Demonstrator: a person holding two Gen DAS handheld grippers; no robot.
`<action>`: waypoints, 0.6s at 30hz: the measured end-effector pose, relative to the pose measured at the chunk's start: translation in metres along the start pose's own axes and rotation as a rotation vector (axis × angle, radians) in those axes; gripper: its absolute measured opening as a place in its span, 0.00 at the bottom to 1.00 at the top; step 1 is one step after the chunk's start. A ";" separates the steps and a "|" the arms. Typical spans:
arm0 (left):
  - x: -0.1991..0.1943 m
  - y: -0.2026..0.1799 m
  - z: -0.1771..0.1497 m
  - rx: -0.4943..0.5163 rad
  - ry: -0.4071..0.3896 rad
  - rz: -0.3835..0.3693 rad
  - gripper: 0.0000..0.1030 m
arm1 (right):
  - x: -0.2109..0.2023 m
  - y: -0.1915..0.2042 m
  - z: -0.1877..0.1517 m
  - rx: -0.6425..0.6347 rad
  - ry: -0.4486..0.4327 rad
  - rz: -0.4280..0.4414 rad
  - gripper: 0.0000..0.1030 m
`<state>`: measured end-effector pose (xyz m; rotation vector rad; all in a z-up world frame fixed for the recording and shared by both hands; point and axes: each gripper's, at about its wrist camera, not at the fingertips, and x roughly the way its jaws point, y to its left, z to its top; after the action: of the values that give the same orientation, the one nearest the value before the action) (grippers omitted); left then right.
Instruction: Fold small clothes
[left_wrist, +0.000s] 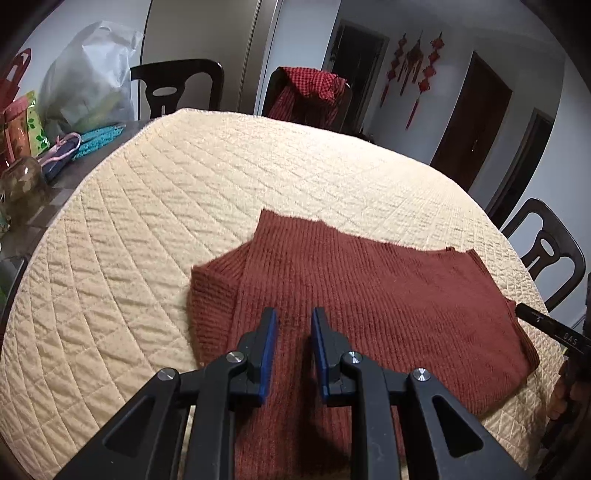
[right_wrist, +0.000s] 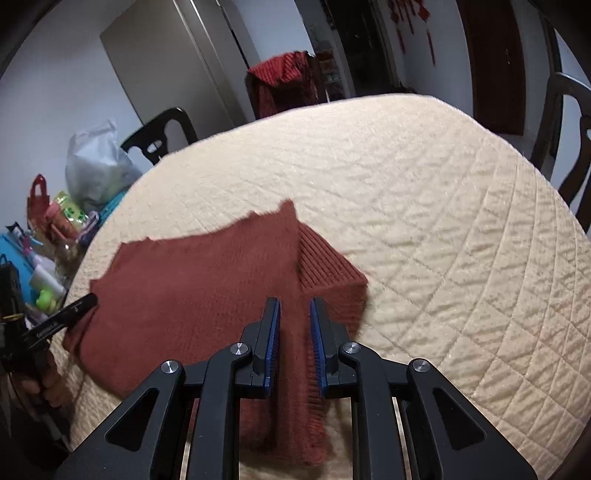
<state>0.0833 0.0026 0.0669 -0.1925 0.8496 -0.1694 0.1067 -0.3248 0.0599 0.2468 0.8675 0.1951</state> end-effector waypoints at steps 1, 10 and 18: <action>0.002 0.000 0.002 -0.001 0.000 0.004 0.21 | 0.000 0.003 0.003 -0.005 -0.007 0.012 0.16; 0.016 0.006 0.007 -0.016 0.007 0.029 0.21 | 0.030 0.005 0.013 -0.013 0.039 -0.009 0.14; -0.006 -0.006 -0.003 0.006 -0.013 -0.002 0.21 | 0.004 0.033 0.009 -0.069 0.004 0.063 0.15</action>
<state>0.0768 -0.0022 0.0712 -0.1889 0.8355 -0.1720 0.1136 -0.2936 0.0720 0.2096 0.8563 0.2840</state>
